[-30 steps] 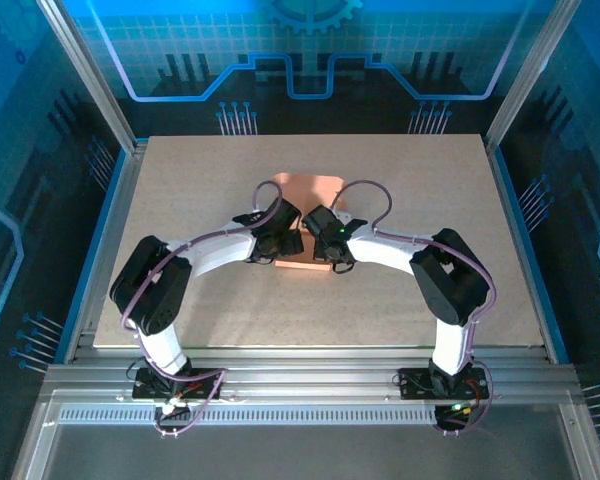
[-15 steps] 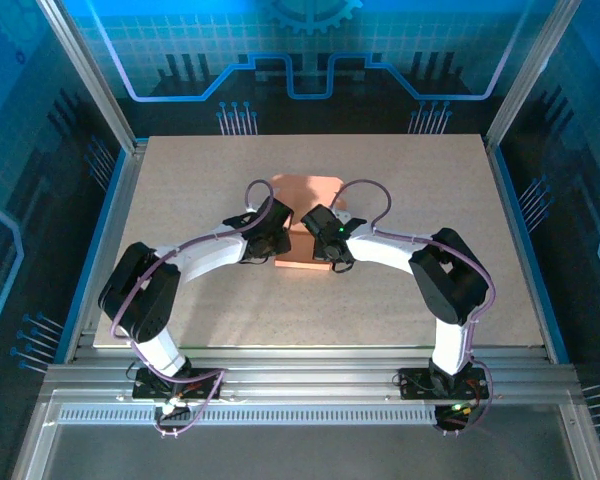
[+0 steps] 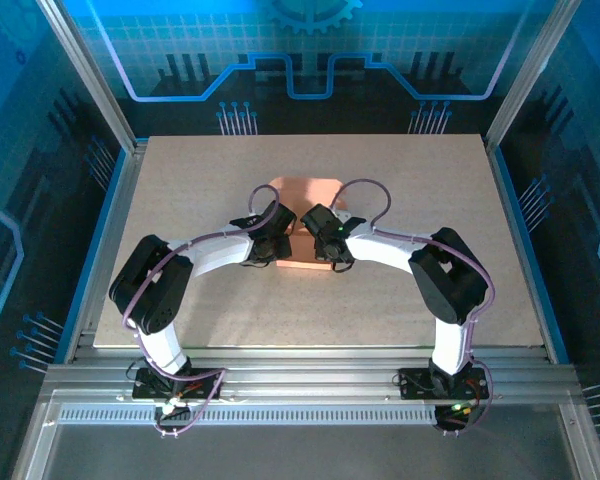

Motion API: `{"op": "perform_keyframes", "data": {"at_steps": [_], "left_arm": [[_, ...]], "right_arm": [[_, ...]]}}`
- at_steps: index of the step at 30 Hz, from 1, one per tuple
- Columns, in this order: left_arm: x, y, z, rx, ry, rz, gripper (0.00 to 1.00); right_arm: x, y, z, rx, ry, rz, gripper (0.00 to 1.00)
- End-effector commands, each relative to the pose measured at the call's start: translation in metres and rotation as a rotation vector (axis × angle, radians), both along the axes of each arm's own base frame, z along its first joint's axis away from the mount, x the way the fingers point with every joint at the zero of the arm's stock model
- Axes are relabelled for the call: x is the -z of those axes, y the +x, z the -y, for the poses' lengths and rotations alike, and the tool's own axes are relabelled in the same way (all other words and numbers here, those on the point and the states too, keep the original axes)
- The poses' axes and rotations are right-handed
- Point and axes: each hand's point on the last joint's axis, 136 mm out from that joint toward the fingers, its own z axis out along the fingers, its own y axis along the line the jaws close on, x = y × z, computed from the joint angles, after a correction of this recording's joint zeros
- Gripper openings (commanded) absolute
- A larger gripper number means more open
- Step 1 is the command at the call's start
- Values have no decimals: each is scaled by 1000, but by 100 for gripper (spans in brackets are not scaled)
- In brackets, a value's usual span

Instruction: Fold the paper box

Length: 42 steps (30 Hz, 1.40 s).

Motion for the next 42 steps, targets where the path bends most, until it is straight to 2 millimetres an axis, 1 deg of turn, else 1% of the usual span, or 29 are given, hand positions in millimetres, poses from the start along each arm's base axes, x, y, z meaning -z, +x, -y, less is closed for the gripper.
{"op": "perform_keyframes", "data": {"at_steps": [1,7,10,12,14,17,20,24,25,26,28,31,37,39,42], "left_arm": [[-7,1,-4,6,15,14,52],[-11,1,-5,8,10,30,54],[-14,1,-5,11,9,43,55],[-14,1,-7,8,12,45,55],[-14,0,-7,7,12,44,55],[-15,0,-7,8,11,48,56],[-15,-1,-9,7,16,50,56],[-15,-1,-8,4,-8,52,55],[-18,-1,-6,11,-21,60,55],[-20,-2,-6,11,-29,68,55],[-25,-3,-5,13,-48,88,55],[-29,-3,-7,11,-58,100,55],[-30,-7,-7,2,-87,114,55],[-31,-8,-7,1,-95,117,55],[-35,-9,-7,1,-109,132,55]], "right_arm": [[-13,4,-1,9,-22,39,27],[-24,5,-2,-5,-19,68,42],[-26,5,-1,-8,-22,74,43],[-23,5,-1,-9,-29,66,33],[-19,4,0,-8,-37,54,30],[-15,3,0,-9,-41,45,15],[-9,3,0,-15,-39,22,15],[2,1,2,-30,-45,-7,22],[4,0,3,-33,-46,-13,22],[6,0,4,-36,-46,-16,20],[7,0,8,-39,-50,-19,11],[8,0,14,-45,-66,-28,0],[7,2,21,-86,-128,-31,0],[7,2,26,-103,-187,-34,0],[9,2,37,-134,-320,-46,0]]}}
